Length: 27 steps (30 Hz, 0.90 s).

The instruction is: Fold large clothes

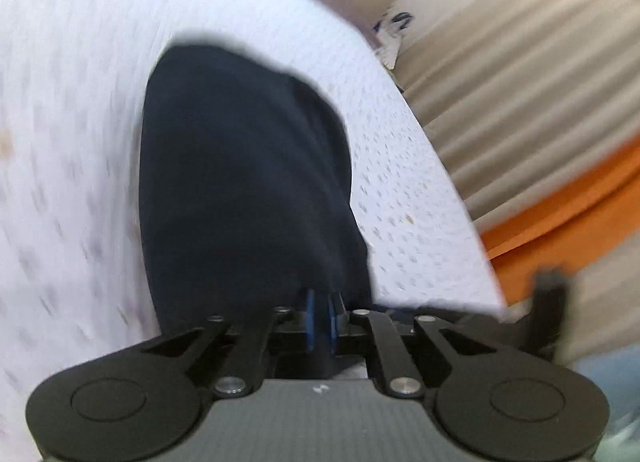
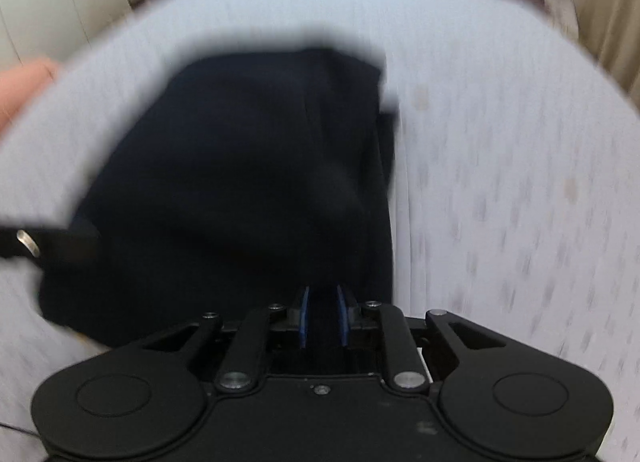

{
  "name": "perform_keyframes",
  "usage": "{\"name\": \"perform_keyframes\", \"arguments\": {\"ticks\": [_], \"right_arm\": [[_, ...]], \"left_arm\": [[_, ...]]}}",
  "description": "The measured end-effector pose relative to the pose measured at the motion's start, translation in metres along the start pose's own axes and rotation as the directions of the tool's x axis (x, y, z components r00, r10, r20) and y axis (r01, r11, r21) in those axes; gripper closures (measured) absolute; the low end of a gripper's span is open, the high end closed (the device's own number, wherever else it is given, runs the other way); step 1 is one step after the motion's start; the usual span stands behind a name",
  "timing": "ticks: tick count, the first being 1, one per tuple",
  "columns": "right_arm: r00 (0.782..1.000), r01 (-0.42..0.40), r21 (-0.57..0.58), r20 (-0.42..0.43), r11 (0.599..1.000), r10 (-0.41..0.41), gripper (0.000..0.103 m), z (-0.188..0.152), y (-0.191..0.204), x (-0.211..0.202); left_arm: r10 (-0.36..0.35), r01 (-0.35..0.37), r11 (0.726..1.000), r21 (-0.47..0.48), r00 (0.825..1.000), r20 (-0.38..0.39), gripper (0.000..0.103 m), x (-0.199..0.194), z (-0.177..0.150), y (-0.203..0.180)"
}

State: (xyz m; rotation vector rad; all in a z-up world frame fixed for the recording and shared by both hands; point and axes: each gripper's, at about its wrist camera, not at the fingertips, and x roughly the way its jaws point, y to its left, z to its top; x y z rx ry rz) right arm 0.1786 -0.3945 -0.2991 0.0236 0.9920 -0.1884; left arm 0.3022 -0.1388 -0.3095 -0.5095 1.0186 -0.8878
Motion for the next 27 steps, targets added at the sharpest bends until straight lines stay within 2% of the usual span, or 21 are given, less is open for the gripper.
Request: {"name": "perform_keyframes", "arguments": {"ticks": [1, 2, 4, 6, 7, 8, 9, 10, 13, 14, 15, 17, 19, 22, 24, 26, 27], "right_arm": [[1.0, -0.029, 0.057, 0.014, 0.998, 0.028, 0.085, -0.003, -0.009, -0.003], [0.999, -0.051, 0.086, 0.009, 0.995, 0.05, 0.085, -0.003, -0.014, -0.007], [0.997, -0.081, 0.124, 0.011, 0.989, 0.081, 0.079, -0.003, -0.023, -0.015], [0.992, -0.127, 0.148, 0.015, 0.981, 0.126, 0.07, -0.002, -0.033, -0.021], [0.988, -0.153, 0.142, 0.03, 0.978, 0.15, 0.062, -0.001, -0.037, -0.025], [0.985, -0.169, 0.129, 0.044, 0.977, 0.165, 0.049, 0.001, -0.04, -0.03], [0.985, -0.17, 0.119, 0.061, 0.978, 0.163, 0.04, 0.004, -0.044, -0.035], [0.984, -0.163, 0.119, 0.087, 0.979, 0.153, 0.027, 0.007, -0.048, -0.043], [0.97, -0.188, 0.159, 0.186, 0.969, 0.158, 0.023, 0.025, -0.065, -0.064], [0.963, -0.201, 0.172, 0.216, 0.965, 0.162, 0.02, 0.032, -0.068, -0.068], [0.955, -0.212, 0.181, 0.246, 0.96, 0.165, 0.019, 0.04, -0.07, -0.071], [0.945, -0.233, 0.176, 0.274, 0.956, 0.18, 0.016, 0.054, -0.071, -0.066], [0.948, -0.238, 0.151, 0.252, 0.959, 0.196, 0.015, 0.069, -0.065, -0.054], [0.962, -0.239, 0.114, 0.16, 0.964, 0.22, 0.014, 0.086, -0.049, -0.022], [0.959, -0.266, 0.112, 0.129, 0.958, 0.251, 0.014, 0.086, -0.046, -0.004], [0.966, -0.251, 0.106, 0.097, 0.962, 0.241, 0.014, 0.084, -0.042, 0.012], [0.968, -0.244, 0.104, 0.09, 0.964, 0.235, 0.014, 0.081, -0.041, 0.01]], "left_arm": [[-0.028, 0.027, 0.999, -0.044, 0.999, -0.018, 0.097, 0.002, -0.005, 0.007], [-0.021, 0.021, 0.999, -0.036, 1.0, -0.022, 0.097, 0.001, -0.009, 0.006], [0.012, -0.011, 0.999, 0.048, 1.0, -0.017, 0.097, -0.004, -0.018, -0.002], [0.013, -0.011, 0.997, 0.074, 1.0, -0.018, 0.091, -0.011, -0.022, -0.007], [0.004, -0.002, 0.997, 0.076, 1.0, -0.021, 0.089, -0.011, -0.019, -0.009], [-0.004, 0.006, 0.997, 0.074, 1.0, -0.021, 0.083, -0.015, -0.017, -0.01], [-0.01, 0.01, 0.998, 0.07, 1.0, -0.014, 0.078, -0.021, -0.014, -0.011], [-0.011, 0.011, 0.998, 0.066, 1.0, 0.002, 0.075, -0.024, -0.01, -0.014], [-0.002, -0.004, 0.998, 0.064, 0.996, 0.089, 0.04, -0.037, 0.008, -0.015], [0.017, -0.025, 0.998, 0.06, 0.992, 0.125, 0.019, -0.043, 0.015, -0.018], [0.043, -0.053, 0.997, 0.055, 0.985, 0.165, 0.009, -0.049, 0.019, -0.02], [0.085, -0.101, 0.993, 0.057, 0.969, 0.232, 0.008, -0.054, 0.03, -0.022], [0.132, -0.15, 0.987, 0.059, 0.963, 0.233, 0.008, -0.05, 0.04, -0.021], [0.249, -0.262, 0.964, 0.047, 0.95, 0.186, 0.008, -0.027, 0.052, -0.013], [0.269, -0.277, 0.96, 0.035, 0.953, 0.14, 0.009, -0.011, 0.054, -0.002], [0.265, -0.268, 0.963, 0.018, 0.959, 0.1, 0.01, 0.001, 0.057, 0.008], [0.279, -0.28, 0.96, 0.006, 0.956, 0.087, 0.01, 0.008, 0.057, 0.013]]}}
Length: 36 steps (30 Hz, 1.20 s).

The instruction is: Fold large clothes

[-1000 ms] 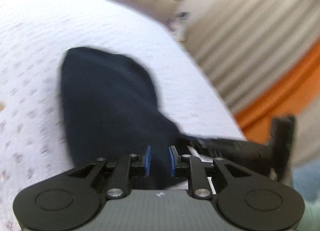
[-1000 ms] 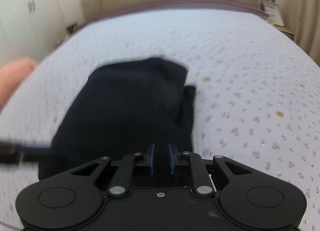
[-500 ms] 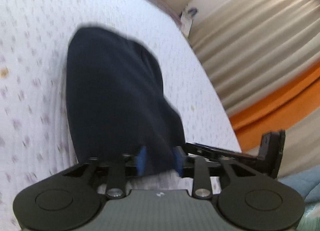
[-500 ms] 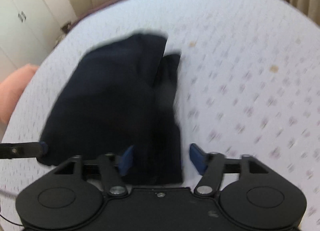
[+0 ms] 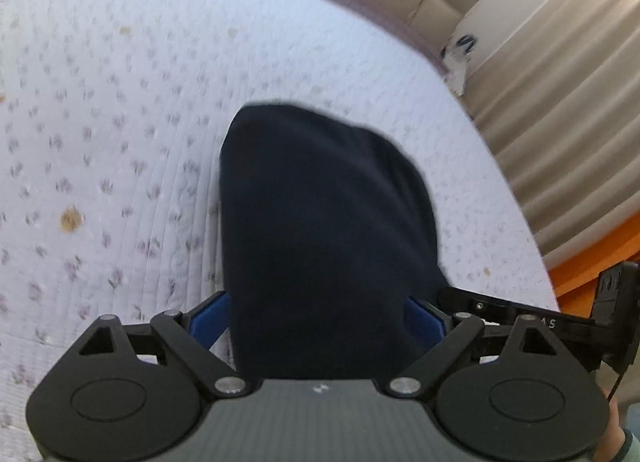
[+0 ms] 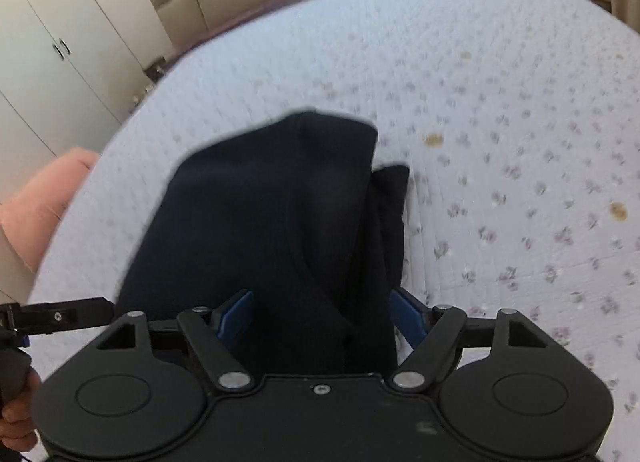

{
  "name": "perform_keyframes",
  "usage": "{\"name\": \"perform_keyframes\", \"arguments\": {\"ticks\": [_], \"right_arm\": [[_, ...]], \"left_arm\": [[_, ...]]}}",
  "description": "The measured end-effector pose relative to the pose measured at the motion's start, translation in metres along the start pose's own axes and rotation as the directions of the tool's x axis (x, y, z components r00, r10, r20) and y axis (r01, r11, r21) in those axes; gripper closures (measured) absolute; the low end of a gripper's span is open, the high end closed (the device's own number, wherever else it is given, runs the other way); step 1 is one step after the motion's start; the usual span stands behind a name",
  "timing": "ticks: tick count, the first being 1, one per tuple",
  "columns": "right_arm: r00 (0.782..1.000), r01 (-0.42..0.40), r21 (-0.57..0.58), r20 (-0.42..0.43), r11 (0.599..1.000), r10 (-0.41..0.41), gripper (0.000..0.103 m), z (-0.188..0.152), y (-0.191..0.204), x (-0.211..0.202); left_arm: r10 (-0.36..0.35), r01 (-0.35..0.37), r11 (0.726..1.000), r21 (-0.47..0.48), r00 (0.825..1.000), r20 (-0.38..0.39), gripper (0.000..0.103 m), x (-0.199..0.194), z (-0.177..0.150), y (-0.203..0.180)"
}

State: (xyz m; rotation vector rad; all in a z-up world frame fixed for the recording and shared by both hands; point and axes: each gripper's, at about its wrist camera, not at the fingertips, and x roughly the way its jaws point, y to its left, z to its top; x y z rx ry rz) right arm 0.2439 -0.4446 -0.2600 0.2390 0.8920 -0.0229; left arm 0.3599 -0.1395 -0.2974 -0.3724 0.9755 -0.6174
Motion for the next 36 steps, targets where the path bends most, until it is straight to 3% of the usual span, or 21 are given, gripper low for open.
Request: {"name": "perform_keyframes", "arguments": {"ticks": [3, 7, 11, 14, 16, 19, 21, 22, 25, 29, 32, 36], "right_arm": [[1.0, -0.014, 0.015, -0.017, 1.0, 0.014, 0.0, -0.005, -0.014, 0.016], [0.985, -0.154, 0.094, -0.067, 0.984, 0.16, 0.0, -0.005, -0.038, 0.033], [0.956, -0.275, 0.15, -0.066, 0.95, 0.287, 0.001, -0.005, -0.052, 0.041], [0.94, -0.321, 0.178, -0.061, 0.93, 0.336, 0.014, -0.008, -0.052, 0.04], [0.931, -0.344, 0.193, -0.058, 0.919, 0.361, 0.025, -0.011, -0.049, 0.04], [0.924, -0.367, 0.215, -0.03, 0.905, 0.382, 0.043, -0.016, -0.046, 0.032], [0.921, -0.378, 0.209, -0.01, 0.902, 0.388, 0.048, -0.016, -0.041, 0.023], [0.917, -0.392, 0.197, 0.003, 0.898, 0.4, 0.049, -0.016, -0.034, 0.015], [0.912, -0.41, 0.138, 0.034, 0.902, 0.41, 0.051, -0.018, -0.002, -0.018], [0.906, -0.422, 0.083, 0.074, 0.903, 0.416, 0.051, -0.034, 0.045, -0.071], [0.896, -0.441, 0.065, 0.09, 0.895, 0.435, 0.051, -0.056, 0.081, -0.101], [0.898, -0.439, 0.058, 0.069, 0.896, 0.435, 0.051, -0.093, 0.126, -0.121]], "left_arm": [[-0.043, 0.043, 0.998, -0.035, 0.999, -0.018, 0.005, 0.015, -0.005, 0.013], [-0.14, 0.134, 0.984, -0.118, 0.989, -0.045, 0.003, 0.032, -0.005, 0.033], [-0.264, 0.245, 0.941, -0.234, 0.963, -0.054, 0.002, 0.053, -0.006, 0.055], [-0.32, 0.291, 0.909, -0.3, 0.946, -0.052, 0.003, 0.068, -0.008, 0.064], [-0.32, 0.291, 0.912, -0.29, 0.945, -0.059, 0.006, 0.07, -0.007, 0.062], [-0.301, 0.278, 0.925, -0.259, 0.952, -0.055, 0.022, 0.066, -0.007, 0.056], [-0.321, 0.307, 0.927, -0.216, 0.947, -0.031, 0.035, 0.055, -0.007, 0.052], [-0.351, 0.342, 0.918, -0.2, 0.936, -0.01, 0.037, 0.046, -0.007, 0.05], [-0.433, 0.435, 0.885, -0.165, 0.9, 0.046, 0.038, 0.016, -0.01, 0.045], [-0.466, 0.474, 0.871, -0.129, 0.881, 0.088, 0.038, -0.046, -0.023, 0.046], [-0.472, 0.481, 0.868, -0.122, 0.877, 0.094, 0.038, -0.098, -0.04, 0.056], [-0.454, 0.461, 0.877, -0.134, 0.887, 0.083, 0.037, -0.153, -0.074, 0.08]]}}
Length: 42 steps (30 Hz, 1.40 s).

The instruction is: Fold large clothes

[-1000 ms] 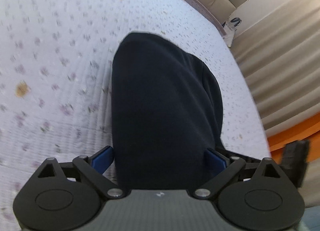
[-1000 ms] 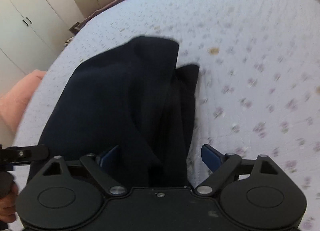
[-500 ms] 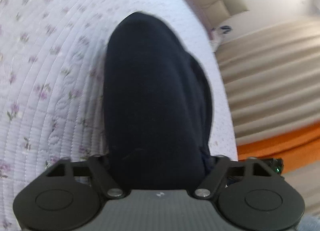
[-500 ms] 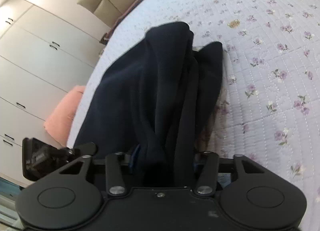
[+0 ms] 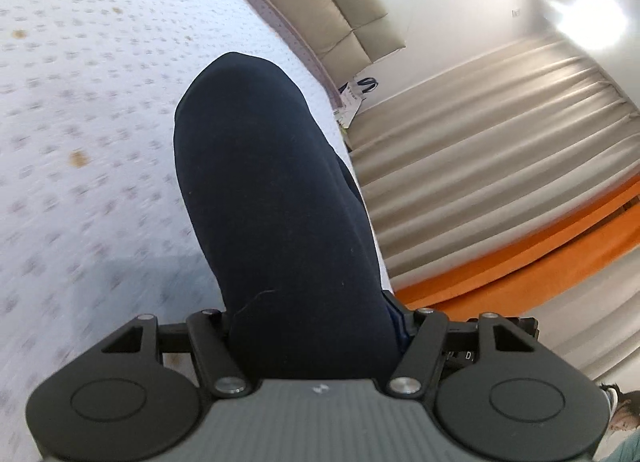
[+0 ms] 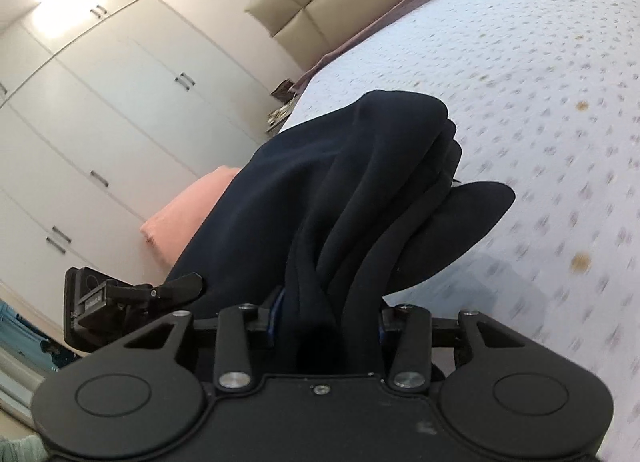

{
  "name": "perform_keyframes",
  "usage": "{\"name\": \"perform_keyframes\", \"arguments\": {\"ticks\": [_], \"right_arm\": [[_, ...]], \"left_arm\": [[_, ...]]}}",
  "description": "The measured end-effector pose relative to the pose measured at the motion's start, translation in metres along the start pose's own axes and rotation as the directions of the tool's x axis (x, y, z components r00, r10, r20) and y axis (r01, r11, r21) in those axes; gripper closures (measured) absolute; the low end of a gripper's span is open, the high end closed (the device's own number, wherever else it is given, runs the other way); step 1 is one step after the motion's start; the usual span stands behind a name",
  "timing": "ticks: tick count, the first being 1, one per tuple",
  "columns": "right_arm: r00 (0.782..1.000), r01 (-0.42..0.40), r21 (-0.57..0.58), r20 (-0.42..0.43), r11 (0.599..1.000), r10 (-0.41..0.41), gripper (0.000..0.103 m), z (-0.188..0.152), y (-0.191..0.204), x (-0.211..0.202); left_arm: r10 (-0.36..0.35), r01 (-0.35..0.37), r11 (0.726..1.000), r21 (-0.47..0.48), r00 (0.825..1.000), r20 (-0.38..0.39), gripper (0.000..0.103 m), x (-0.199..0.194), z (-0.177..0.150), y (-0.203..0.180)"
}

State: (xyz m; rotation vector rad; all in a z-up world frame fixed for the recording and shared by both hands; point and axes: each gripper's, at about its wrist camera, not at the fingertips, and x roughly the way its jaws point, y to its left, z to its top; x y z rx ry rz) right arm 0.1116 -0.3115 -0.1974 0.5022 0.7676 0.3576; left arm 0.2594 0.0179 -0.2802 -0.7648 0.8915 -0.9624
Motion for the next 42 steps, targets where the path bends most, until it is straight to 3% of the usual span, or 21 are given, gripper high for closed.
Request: {"name": "perform_keyframes", "arguments": {"ticks": [3, 6, 9, 10, 11, 12, 13, 16, 19, 21, 22, 24, 25, 26, 27, 29, 34, 39, 41, 42], "right_arm": [[0.999, 0.033, 0.018, -0.029, 0.999, -0.033, 0.051, -0.032, 0.013, 0.013], [0.991, 0.116, 0.016, -0.061, 0.993, -0.115, 0.051, -0.057, 0.01, 0.036], [0.97, 0.21, 0.078, -0.139, 0.975, -0.198, 0.051, -0.078, -0.013, 0.068], [0.964, 0.233, 0.102, -0.158, 0.967, -0.215, 0.045, -0.082, -0.02, 0.07], [0.959, 0.25, 0.131, -0.169, 0.959, -0.227, 0.028, -0.083, -0.022, 0.067], [0.957, 0.265, 0.155, -0.166, 0.952, -0.239, 0.022, -0.083, -0.021, 0.059], [0.955, 0.276, 0.159, -0.154, 0.948, -0.252, 0.022, -0.082, -0.015, 0.05], [0.931, 0.36, 0.099, -0.099, 0.928, -0.35, 0.021, -0.071, 0.011, 0.025], [0.906, 0.422, -0.049, -0.011, 0.905, -0.423, 0.021, -0.064, 0.044, 0.008], [0.894, 0.447, -0.156, 0.042, 0.881, -0.447, 0.022, -0.065, 0.072, 0.022], [0.883, 0.467, -0.211, 0.058, 0.859, -0.466, 0.027, -0.069, 0.084, 0.034], [0.845, 0.525, -0.302, 0.077, 0.796, -0.529, 0.06, -0.075, 0.096, 0.064], [0.835, 0.536, -0.33, 0.069, 0.777, -0.547, 0.084, -0.078, 0.096, 0.079], [0.832, 0.537, -0.339, 0.064, 0.773, -0.55, 0.095, -0.082, 0.091, 0.091], [0.831, 0.539, -0.329, 0.054, 0.775, -0.554, 0.095, -0.091, 0.081, 0.097], [0.818, 0.551, -0.287, 0.002, 0.783, -0.575, 0.095, -0.093, 0.06, 0.117], [0.854, 0.514, -0.116, -0.025, 0.85, -0.52, 0.098, -0.09, 0.034, 0.107], [0.858, 0.508, -0.219, 0.047, 0.833, -0.511, 0.086, -0.111, 0.075, 0.058], [0.861, 0.494, -0.231, 0.001, 0.838, -0.508, 0.085, -0.126, 0.08, 0.054], [0.847, 0.505, -0.234, -0.051, 0.83, -0.53, 0.085, -0.135, 0.078, 0.059]], "left_arm": [[0.024, -0.024, 1.0, -0.019, 1.0, -0.009, 0.037, -0.028, -0.023, 0.017], [0.068, -0.069, 0.997, -0.038, 0.997, -0.019, 0.036, -0.029, -0.048, 0.053], [0.175, -0.18, 0.978, -0.109, 0.983, -0.058, 0.03, -0.01, -0.072, 0.098], [0.21, -0.218, 0.968, -0.122, 0.975, -0.075, 0.028, -0.007, -0.077, 0.107], [0.206, -0.214, 0.967, -0.136, 0.976, -0.07, 0.029, -0.011, -0.082, 0.113], [0.192, -0.198, 0.968, -0.153, 0.98, -0.052, 0.028, -0.02, -0.083, 0.112], [0.206, -0.21, 0.965, -0.158, 0.978, -0.046, 0.027, -0.028, -0.082, 0.109], [0.286, -0.286, 0.952, -0.104, 0.958, -0.02, 0.029, -0.059, -0.072, 0.09], [0.35, -0.351, 0.936, 0.024, 0.936, 0.047, 0.03, -0.082, -0.06, 0.058], [0.347, -0.354, 0.928, 0.115, 0.935, 0.074, 0.032, -0.085, -0.056, 0.033], [0.331, -0.338, 0.93, 0.146, 0.941, 0.07, 0.035, -0.085, -0.057, 0.022], [0.293, -0.293, 0.929, 0.226, 0.956, 0.034, 0.046, -0.074, -0.067, 0.006], [0.292, -0.284, 0.923, 0.26, 0.957, 0.01, 0.054, -0.064, -0.079, 0.0], [0.286, -0.267, 0.921, 0.285, 0.958, -0.027, 0.071, -0.059, -0.089, 0.0], [0.279, -0.246, 0.922, 0.298, 0.957, -0.074, 0.086, -0.049, -0.099, 0.003], [0.282, -0.253, 0.919, 0.303, 0.958, -0.055, 0.085, -0.049, -0.117, 0.007], [0.264, -0.256, 0.949, 0.182, 0.964, -0.022, 0.092, -0.049, -0.125, 0.015], [0.214, -0.194, 0.946, 0.258, 0.976, -0.05, 0.087, -0.078, -0.14, -0.016], [0.255, -0.233, 0.952, 0.197, 0.962, -0.094, 0.087, -0.079, -0.152, -0.012], [0.261, -0.247, 0.961, 0.122, 0.959, -0.113, 0.089, -0.078, -0.159, -0.002]]}}
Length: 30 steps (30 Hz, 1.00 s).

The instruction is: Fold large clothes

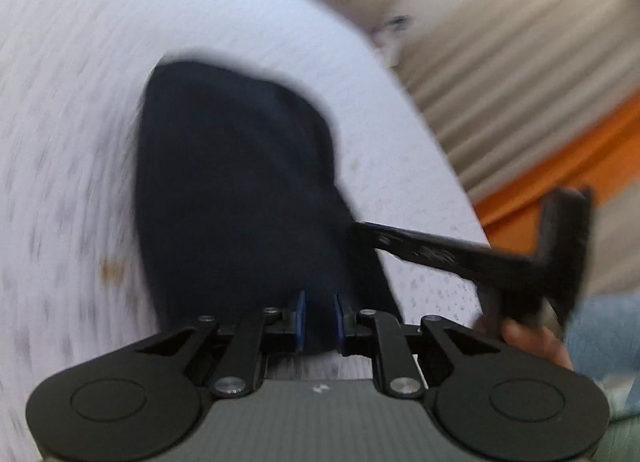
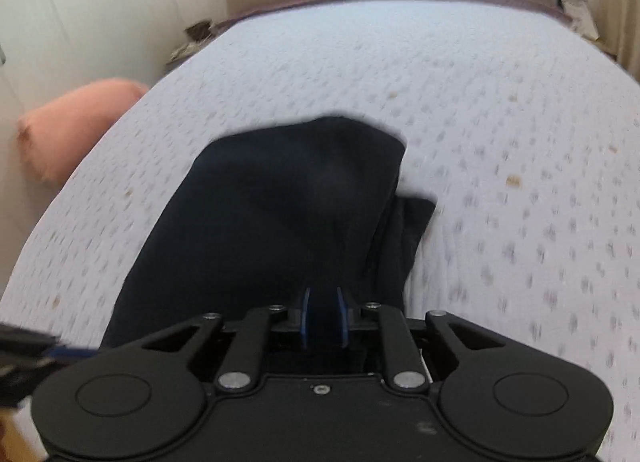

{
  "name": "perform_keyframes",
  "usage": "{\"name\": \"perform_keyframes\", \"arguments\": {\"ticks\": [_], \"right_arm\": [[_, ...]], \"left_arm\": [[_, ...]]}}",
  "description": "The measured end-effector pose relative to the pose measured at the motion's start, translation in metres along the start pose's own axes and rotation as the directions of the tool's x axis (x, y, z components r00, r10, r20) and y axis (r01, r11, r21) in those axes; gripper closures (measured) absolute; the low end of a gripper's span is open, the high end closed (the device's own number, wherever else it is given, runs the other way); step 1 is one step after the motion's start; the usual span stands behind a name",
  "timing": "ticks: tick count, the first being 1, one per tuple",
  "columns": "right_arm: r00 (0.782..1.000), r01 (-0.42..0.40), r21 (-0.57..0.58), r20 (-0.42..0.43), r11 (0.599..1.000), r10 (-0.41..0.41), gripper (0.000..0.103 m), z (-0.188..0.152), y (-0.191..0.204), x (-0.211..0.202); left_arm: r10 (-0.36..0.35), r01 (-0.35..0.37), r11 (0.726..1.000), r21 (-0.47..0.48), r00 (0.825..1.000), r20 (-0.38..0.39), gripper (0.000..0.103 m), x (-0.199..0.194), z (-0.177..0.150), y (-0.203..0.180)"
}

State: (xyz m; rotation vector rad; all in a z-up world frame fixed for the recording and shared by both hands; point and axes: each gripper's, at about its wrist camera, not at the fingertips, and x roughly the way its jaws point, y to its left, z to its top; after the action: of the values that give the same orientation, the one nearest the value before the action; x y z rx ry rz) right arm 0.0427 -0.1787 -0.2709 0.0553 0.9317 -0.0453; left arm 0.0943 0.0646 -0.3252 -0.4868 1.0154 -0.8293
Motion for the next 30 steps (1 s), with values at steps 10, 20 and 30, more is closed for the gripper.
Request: {"name": "perform_keyframes", "arguments": {"ticks": [10, 20, 30], "right_arm": [[0.994, 0.028, 0.068, -0.105, 0.997, -0.021, 0.061, -0.002, -0.006, -0.028], [0.996, 0.034, 0.007, -0.082, 0.999, -0.034, 0.028, -0.007, 0.006, -0.158], [0.991, 0.104, -0.053, 0.092, 0.993, -0.099, 0.02, 0.037, 0.041, -0.256]], "left_arm": [[0.096, -0.095, 0.993, -0.067, 0.995, 0.014, 0.084, 0.013, 0.001, -0.011], [0.369, -0.416, 0.89, 0.186, 0.898, 0.239, 0.04, -0.087, 0.021, -0.157], [0.584, -0.719, 0.66, 0.219, 0.674, 0.453, 0.007, -0.157, 0.036, -0.286]]}}
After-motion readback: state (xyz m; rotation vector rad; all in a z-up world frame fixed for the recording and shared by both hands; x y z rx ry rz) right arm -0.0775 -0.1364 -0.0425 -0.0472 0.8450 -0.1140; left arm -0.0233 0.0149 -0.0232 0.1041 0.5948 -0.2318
